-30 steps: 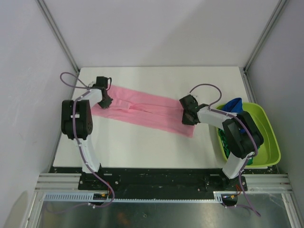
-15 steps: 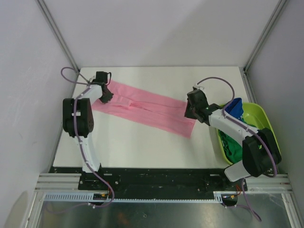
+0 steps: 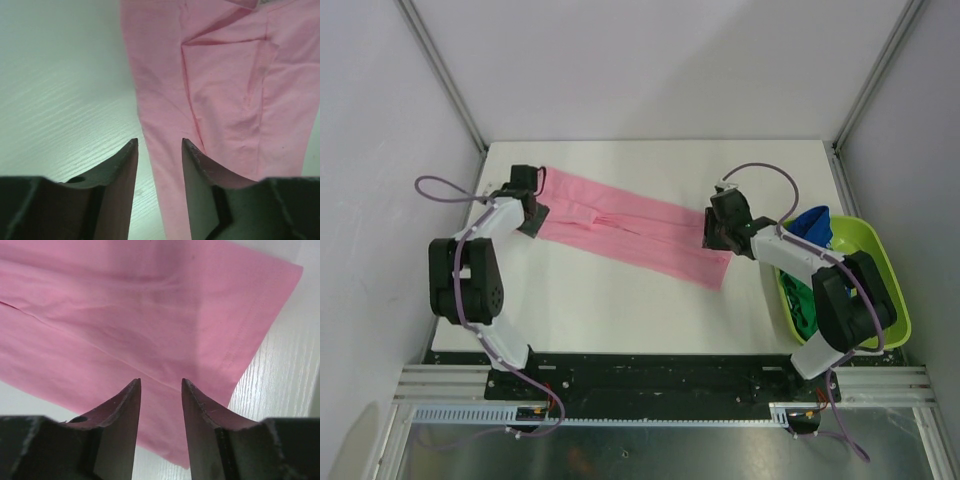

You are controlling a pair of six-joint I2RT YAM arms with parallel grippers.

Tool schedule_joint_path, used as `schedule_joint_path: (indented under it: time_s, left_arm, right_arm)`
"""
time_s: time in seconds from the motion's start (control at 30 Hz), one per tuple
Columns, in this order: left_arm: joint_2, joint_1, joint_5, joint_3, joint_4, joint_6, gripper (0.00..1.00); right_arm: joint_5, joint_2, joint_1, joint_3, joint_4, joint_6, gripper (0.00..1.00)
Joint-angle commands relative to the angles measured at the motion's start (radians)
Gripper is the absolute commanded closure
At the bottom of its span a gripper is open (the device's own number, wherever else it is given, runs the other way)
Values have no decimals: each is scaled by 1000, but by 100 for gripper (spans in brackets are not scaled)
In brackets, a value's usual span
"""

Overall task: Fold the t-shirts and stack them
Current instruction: Rotate the tshirt 90 degrees

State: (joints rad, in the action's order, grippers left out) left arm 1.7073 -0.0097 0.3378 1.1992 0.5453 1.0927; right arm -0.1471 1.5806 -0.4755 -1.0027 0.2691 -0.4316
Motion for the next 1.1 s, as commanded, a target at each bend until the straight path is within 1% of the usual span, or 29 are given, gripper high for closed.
schedule_joint_path:
  time_s: [0.0,0.13,0.23,0.5,0.7,0.97,1.07]
  left_arm:
    - [55,-5,37,78,19,87,51]
    - [101,-22,38,144,23,91,44]
    - [151,-45,44,202,26,87,43]
    - [277,-87,82,354,46,69,42]
    - [374,-99,115,460,49,28,42]
    - [481,-98,125,571,52,-83,44]
    - [516,-97,121,604,54,-133,47]
  right_arm:
    - [13,30,-1,-17,-70,127,54]
    - [21,67,-1,-17,-86,187,51]
    - [33,104,6,-17,-88,189,51]
    - [49,195,14,-17,-78,155,52]
    - [58,226,17,-16,-63,128,53]
    - [63,237,-14,-16,-9,80,54]
    - [61,237,-46,-16,26,33,54]
